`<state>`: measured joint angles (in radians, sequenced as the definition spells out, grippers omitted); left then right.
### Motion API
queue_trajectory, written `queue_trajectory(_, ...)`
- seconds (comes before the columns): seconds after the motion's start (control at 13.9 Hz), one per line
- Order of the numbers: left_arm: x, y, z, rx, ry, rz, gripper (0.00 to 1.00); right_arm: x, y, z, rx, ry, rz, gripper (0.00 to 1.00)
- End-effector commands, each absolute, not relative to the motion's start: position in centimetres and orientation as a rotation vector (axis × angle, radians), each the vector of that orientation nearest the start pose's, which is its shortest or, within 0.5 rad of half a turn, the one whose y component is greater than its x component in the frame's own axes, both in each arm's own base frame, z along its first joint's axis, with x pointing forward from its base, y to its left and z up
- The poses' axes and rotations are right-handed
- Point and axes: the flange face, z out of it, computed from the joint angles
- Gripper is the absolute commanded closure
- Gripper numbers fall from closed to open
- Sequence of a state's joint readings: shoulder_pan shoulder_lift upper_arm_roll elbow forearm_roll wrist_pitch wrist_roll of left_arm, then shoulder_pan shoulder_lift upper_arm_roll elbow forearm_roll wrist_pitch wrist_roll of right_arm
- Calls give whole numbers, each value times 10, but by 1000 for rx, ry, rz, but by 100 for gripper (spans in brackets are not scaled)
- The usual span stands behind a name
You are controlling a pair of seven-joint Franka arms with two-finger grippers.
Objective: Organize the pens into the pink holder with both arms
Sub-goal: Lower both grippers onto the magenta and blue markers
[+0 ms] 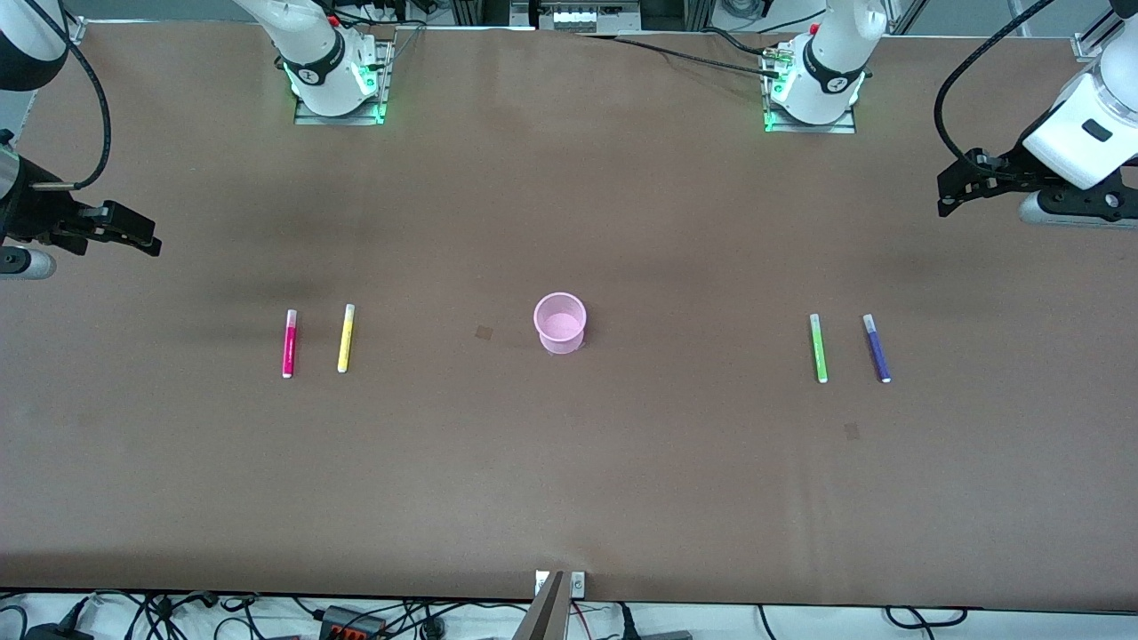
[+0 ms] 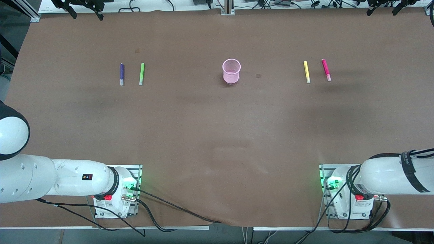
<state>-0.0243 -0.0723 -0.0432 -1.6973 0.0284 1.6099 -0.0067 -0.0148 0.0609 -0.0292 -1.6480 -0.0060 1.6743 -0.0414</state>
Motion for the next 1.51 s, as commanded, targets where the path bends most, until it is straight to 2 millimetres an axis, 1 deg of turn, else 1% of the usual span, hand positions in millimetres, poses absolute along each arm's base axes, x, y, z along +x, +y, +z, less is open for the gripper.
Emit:
queue_trajectory(0.0, 534, -31, 613, -3106, 99, 29, 0, 575, -27, 565, -3158, 14, 62, 0)
queue_trajectory(0.43, 534, -30, 612, -3108, 85, 34, 0, 575, -26, 564, -3159, 11, 64, 0)
queue_trajectory(0.58, 530, -33, 610, -3105, 86, 88, 0, 576, -25, 560, -3160, 4, 76, 0)
queue_trajectory(0.65, 527, -34, 607, -3104, 55, 128, 0, 577, -25, 559, -3160, 6, 79, 0)
queue_trajectory(0.72, 526, -34, 606, -3102, 21, 144, 0, 578, -25, 555, -3159, 6, 88, 0)
queue_trajectory(0.87, 532, -33, 596, -3109, -10, 172, 0, 583, -23, 547, -3161, -4, 103, 0)
queue_trajectory(0.94, 534, -31, 595, -3111, -12, 175, 0, 586, -21, 537, -3159, -24, 130, 0)
queue_trajectory(1.01, 541, -33, 584, -3109, -12, 205, 0, 591, -18, 526, -3158, -37, 154, 0)
queue_trajectory(1.08, 551, -31, 561, -3101, -9, 274, 0, 595, -17, 516, -3158, -37, 171, 0)
queue_trajectory(1.23, 563, -25, 530, -3083, -2, 360, 0, 606, -14, 480, -3156, -34, 231, 0)
queue_trajectory(1.37, 583, -17, 485, -3079, -10, 421, 0, 617, -9, 439, -3150, -46, 311, 0)
queue_trajectory(1.44, 590, -16, 467, -3081, -9, 421, 0, 622, -6, 421, -3149, -54, 326, 0)
